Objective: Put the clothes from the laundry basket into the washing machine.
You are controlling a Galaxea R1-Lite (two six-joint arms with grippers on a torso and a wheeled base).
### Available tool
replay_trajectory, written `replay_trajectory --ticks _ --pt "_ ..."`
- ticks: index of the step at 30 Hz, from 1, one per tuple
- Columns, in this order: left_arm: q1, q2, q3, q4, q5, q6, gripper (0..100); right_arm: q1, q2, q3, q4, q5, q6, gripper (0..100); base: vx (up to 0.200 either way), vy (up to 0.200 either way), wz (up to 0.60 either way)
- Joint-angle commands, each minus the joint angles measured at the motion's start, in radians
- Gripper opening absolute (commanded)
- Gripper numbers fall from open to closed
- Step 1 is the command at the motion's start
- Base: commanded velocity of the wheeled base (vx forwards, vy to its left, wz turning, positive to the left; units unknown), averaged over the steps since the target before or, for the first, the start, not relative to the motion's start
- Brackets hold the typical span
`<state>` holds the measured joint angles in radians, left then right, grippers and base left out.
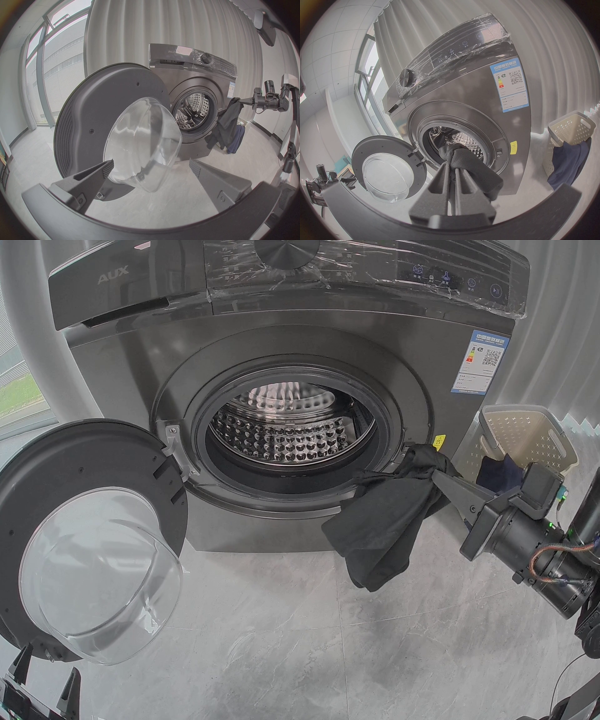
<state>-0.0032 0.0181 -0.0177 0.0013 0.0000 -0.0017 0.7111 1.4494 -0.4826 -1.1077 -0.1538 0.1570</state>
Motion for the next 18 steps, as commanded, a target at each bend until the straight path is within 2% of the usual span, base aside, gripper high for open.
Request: replay_trajectory --ticks 1,3,5,7,8,9,11,13,14,15,16,17,18 --pt "0.005 -0.017 0.018 -0.001 0.002 -0.008 100 0.011 0.043 -0.028 -0.003 0.000 0.001 0 0.000 0.000 0.00" --pt "0.003 -0.018 0.018 -0.012 -0.006 0.002 100 0.018 0.052 -0.041 -0.001 0.000 0.001 0 0.000 0.000 0.00" --pt "0.005 -0.015 -0.054 -0.060 -0.021 -0.023 100 0.030 0.059 -0.047 -0.001 0.000 0.001 0 0.000 0.000 0.00" --pt "0.005 0.019 -0.180 -0.081 -0.100 -0.052 100 0.039 0.069 -0.059 -0.001 0.000 0.003 0 0.000 0.000 0.00" --pt "0.005 0.019 -0.180 -0.081 -0.100 -0.052 100 0.039 0.069 -0.059 -0.001 0.000 0.003 0 0.000 0.000 0.00" --pt "-0.001 0.091 -0.229 -0.056 -0.222 -0.054 100 0.048 0.080 -0.070 -0.003 0.000 0.012 0 0.000 0.000 0.00" --pt "0.005 0.191 -0.220 -0.026 -0.341 -0.054 100 0.064 0.098 -0.091 -0.003 -0.001 0.033 0 0.000 0.000 0.00" --pt "0.006 0.307 -0.202 -0.032 -0.431 -0.052 100 0.073 0.120 -0.113 -0.006 -0.001 0.049 0 0.000 0.000 0.00" --pt "0.006 0.307 -0.202 -0.032 -0.431 -0.052 100 0.073 0.120 -0.113 -0.006 -0.001 0.049 0 0.000 0.000 0.00" --pt "-0.008 0.410 -0.200 -0.070 -0.520 -0.040 100 0.076 0.143 -0.131 -0.023 -0.001 0.056 0 0.000 0.000 0.00" --pt "-0.018 0.454 -0.206 -0.090 -0.563 -0.035 100 0.076 0.151 -0.137 -0.034 -0.001 0.056 0 0.000 0.000 0.00" --pt "-0.035 0.522 -0.219 -0.121 -0.595 -0.027 100 0.076 0.160 -0.142 -0.046 0.000 0.056 0 0.000 0.000 0.00" --pt "-0.041 0.542 -0.223 -0.132 -0.604 -0.024 100 0.076 0.163 -0.145 -0.049 0.000 0.056 0 0.000 0.000 0.00"
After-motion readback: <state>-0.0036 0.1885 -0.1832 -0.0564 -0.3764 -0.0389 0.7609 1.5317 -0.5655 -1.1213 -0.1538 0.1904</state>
